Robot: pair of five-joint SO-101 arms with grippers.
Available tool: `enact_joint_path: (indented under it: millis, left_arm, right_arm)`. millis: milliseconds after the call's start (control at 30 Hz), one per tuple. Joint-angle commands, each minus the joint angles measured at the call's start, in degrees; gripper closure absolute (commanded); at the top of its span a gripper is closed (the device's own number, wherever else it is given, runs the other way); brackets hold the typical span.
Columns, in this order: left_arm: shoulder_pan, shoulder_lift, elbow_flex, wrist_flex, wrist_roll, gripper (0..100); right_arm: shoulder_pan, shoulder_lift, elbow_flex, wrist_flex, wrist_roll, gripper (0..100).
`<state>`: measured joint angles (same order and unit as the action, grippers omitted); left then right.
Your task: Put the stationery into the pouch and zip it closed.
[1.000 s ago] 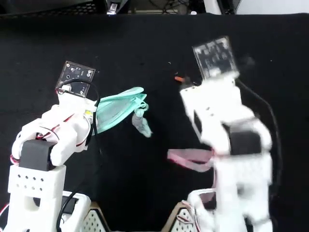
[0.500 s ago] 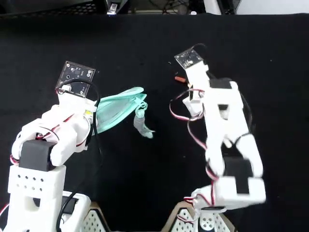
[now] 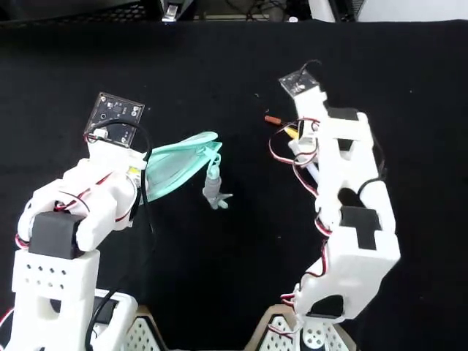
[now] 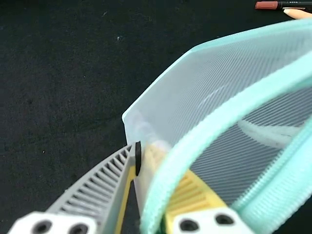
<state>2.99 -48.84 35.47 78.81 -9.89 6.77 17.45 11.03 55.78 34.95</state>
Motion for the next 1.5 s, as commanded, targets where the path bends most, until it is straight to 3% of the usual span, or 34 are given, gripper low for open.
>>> enact_joint_path:
  millis: [0,433,667,800,1000,1233,1467]
  left_arm:
    - [-0.4,4.5,4.1,-0.1,-0.8,97]
    - [-0.4,4.5,4.2,-0.1,-0.8,97]
    - [-0.4,4.5,4.2,-0.1,-0.8,97]
    - [-0.4,4.5,4.2,-0.1,-0.8,97]
    - [-0.4,4.5,4.2,-0.1,-0.8,97]
    - [-0.4,4.5,4.2,-0.1,-0.8,97]
    - [-0.4,4.5,4.2,-0.1,-0.8,97]
  right_arm:
    - [0.5,-0.4,-2.2,-0.4,1.6,85.8]
    - [-2.6,5.8,-4.4,-0.9,1.6,85.8]
    - [-1.4,10.2,-10.8,4.8,1.5,86.2]
    - [-1.3,6.6,-10.5,7.6,1.1,99.1]
    - [-3.7,-8.2,2.6,8.2,-1.1,98.6]
    - [-14.0,-27.4,24.4,6.6,-4.8,98.5]
    - [-18.4,-25.9,29.9,6.6,-5.6,96.1]
